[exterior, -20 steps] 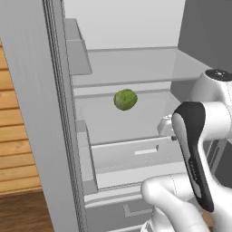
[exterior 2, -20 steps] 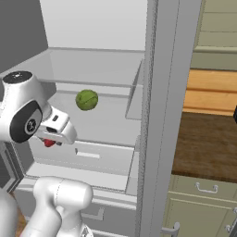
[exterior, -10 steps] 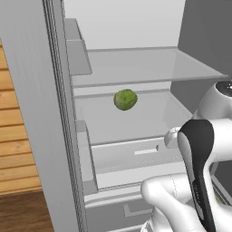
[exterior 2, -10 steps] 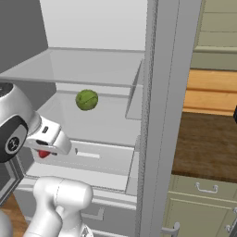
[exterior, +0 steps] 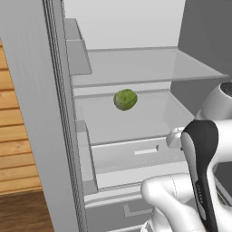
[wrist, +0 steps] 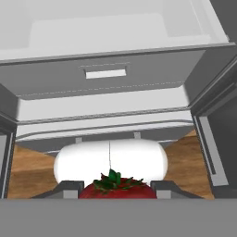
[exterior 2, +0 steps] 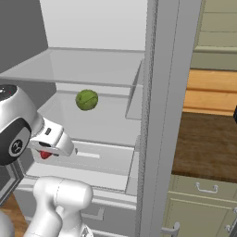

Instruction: Take the strawberry from the fridge and place it on top of the pancake, located on the dining counter.

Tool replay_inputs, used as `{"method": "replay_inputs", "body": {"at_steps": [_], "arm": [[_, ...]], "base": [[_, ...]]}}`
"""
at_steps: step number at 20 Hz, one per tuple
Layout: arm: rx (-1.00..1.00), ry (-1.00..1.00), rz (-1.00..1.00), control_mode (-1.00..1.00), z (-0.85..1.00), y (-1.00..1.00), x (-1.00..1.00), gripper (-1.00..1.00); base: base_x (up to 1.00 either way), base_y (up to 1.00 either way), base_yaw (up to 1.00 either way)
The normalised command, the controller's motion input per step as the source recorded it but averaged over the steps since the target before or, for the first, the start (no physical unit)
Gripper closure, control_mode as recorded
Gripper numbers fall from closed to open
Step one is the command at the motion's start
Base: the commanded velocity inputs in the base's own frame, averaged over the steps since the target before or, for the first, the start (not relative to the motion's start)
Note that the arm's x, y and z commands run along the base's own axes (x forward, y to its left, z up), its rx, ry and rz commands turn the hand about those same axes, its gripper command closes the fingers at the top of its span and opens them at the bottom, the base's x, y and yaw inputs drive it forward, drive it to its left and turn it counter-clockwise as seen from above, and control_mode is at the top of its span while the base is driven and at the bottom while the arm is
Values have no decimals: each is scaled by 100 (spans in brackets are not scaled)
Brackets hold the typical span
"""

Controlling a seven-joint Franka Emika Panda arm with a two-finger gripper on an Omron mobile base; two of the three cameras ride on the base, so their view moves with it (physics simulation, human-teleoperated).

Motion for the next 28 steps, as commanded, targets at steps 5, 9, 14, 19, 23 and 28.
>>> {"method": "replay_inputs", "body": {"at_steps": [5,9,14,19,23,28], "arm": [[0,0,0,100,0,0,0,100],[0,0,0,100,0,0,0,100],[0,0,0,100,0,0,0,100],[0,0,0,100,0,0,0,100],[0,0,0,100,0,0,0,100],[0,0,0,100,0,0,0,100]], "base": [[0,0,1],[-4,4,38],[-13,1,57],[-17,-1,80],[-50,0,80],[-68,10,77]]}}
